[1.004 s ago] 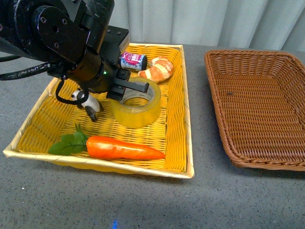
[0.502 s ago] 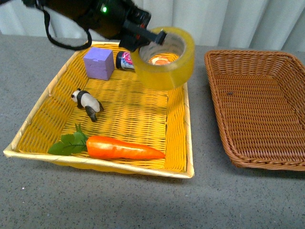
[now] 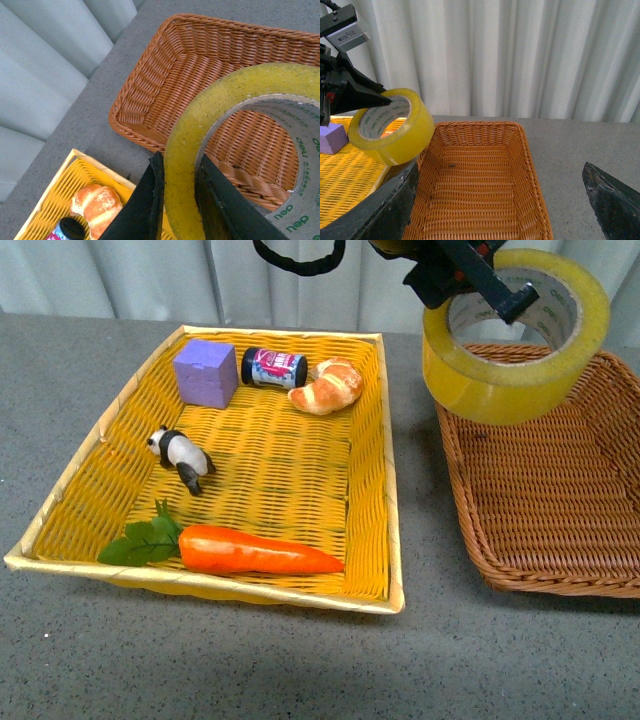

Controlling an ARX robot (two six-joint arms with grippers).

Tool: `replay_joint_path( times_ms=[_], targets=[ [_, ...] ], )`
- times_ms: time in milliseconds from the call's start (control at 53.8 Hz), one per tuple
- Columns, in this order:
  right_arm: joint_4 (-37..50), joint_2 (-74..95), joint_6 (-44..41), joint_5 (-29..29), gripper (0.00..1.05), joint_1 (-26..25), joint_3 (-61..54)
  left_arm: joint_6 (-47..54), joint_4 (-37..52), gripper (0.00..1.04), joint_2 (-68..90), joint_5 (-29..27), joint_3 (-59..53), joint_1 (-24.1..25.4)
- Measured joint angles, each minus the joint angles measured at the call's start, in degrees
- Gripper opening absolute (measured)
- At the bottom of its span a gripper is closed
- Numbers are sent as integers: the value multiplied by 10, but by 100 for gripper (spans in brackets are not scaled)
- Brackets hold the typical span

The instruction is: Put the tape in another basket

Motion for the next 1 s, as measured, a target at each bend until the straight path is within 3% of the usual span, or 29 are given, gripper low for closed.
replay_joint_path(
  times_ms=[335,409,576,707,799,1004],
  targets=[
    [-27,11,-23,-19,96,-4,9,26,-4,15,1,-9,1,-7],
    [-49,79,-95,-35,96,0,28,27,-4,15,1,-10,1,-6],
    [59,242,-155,-71,96,14,69,28,-4,15,1,-10,1,-7],
    [124,381,-154,-87,96,16,138,27,-4,15,1,-10,1,-7],
    [128,514,-136,-111,96,26,212,28,-4,15,1,-10,1,-7],
    [129,665,-97,-101,96,49,314,28,-4,15,1,-10,1,-6]
  ],
)
